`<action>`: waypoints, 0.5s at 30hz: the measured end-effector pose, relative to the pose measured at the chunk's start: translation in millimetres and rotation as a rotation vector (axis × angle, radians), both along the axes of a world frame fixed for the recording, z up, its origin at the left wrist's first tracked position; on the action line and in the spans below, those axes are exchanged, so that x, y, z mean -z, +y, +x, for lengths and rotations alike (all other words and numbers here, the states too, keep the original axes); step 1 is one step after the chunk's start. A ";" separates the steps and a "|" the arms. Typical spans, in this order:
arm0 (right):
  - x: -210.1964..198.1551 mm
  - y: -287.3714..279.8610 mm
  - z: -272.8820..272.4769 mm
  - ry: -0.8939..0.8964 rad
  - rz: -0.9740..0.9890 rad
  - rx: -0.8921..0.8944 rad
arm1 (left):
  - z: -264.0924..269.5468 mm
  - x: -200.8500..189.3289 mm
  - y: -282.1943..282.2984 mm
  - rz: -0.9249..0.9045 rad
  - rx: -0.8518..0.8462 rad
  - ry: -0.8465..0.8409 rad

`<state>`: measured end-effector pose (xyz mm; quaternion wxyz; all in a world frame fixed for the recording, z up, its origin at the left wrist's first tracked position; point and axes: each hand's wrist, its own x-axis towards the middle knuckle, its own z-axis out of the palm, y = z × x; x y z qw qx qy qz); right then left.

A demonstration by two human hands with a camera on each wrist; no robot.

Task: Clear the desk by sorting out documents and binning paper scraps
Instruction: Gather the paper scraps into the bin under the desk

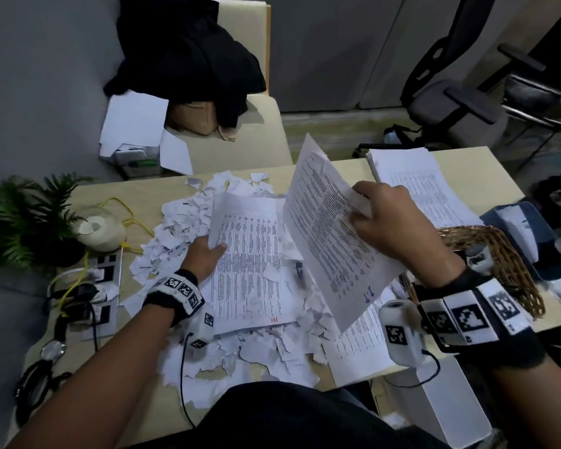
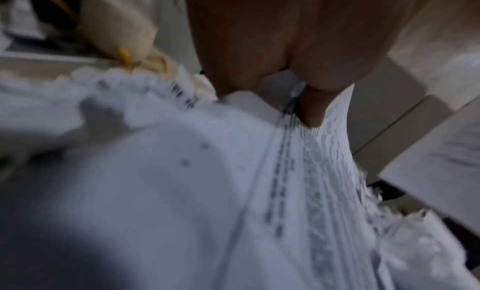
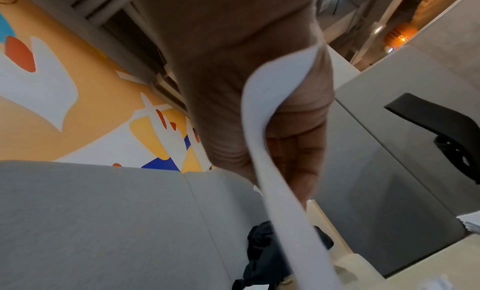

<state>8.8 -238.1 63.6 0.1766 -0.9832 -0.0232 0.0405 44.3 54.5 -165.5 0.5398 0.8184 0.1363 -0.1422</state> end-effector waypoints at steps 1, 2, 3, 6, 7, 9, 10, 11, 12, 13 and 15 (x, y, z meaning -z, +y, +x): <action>1.7 2.0 1.0 -0.022 0.022 -0.004 | 1.8 -4.9 1.6 0.013 0.012 -0.016; 3.9 4.4 1.9 -0.051 0.060 -0.004 | 4.0 -9.0 3.3 0.021 0.012 -0.032; 9.0 7.3 3.3 -0.081 0.112 0.000 | 5.1 -11.8 5.3 0.023 0.010 -0.042; 34.6 20.9 6.7 -0.108 0.382 0.064 | 4.7 -21.5 7.6 -0.015 -0.015 -0.068; 44.8 25.7 7.2 -0.090 0.477 0.092 | 4.9 -25.2 6.8 -0.024 -0.039 -0.082; 63.7 32.0 7.4 -0.074 0.627 0.135 | 7.7 -32.1 6.1 -0.016 -0.111 -0.145; 71.9 33.7 7.7 -0.078 0.673 0.146 | 9.0 -36.1 6.3 -0.017 -0.145 -0.165; 80.3 34.5 8.7 -0.079 0.692 0.156 | 9.9 -39.2 7.2 -0.054 -0.178 -0.169; 88.7 35.0 10.1 -0.073 0.699 0.166 | 9.8 -41.7 8.9 -0.107 -0.215 -0.156; 97.5 35.4 12.9 -0.055 0.702 0.180 | 10.8 -41.8 11.5 -0.149 -0.253 -0.133; 113.6 36.4 18.4 0.005 0.724 0.214 | 10.4 -41.8 16.0 -0.245 -0.352 -0.101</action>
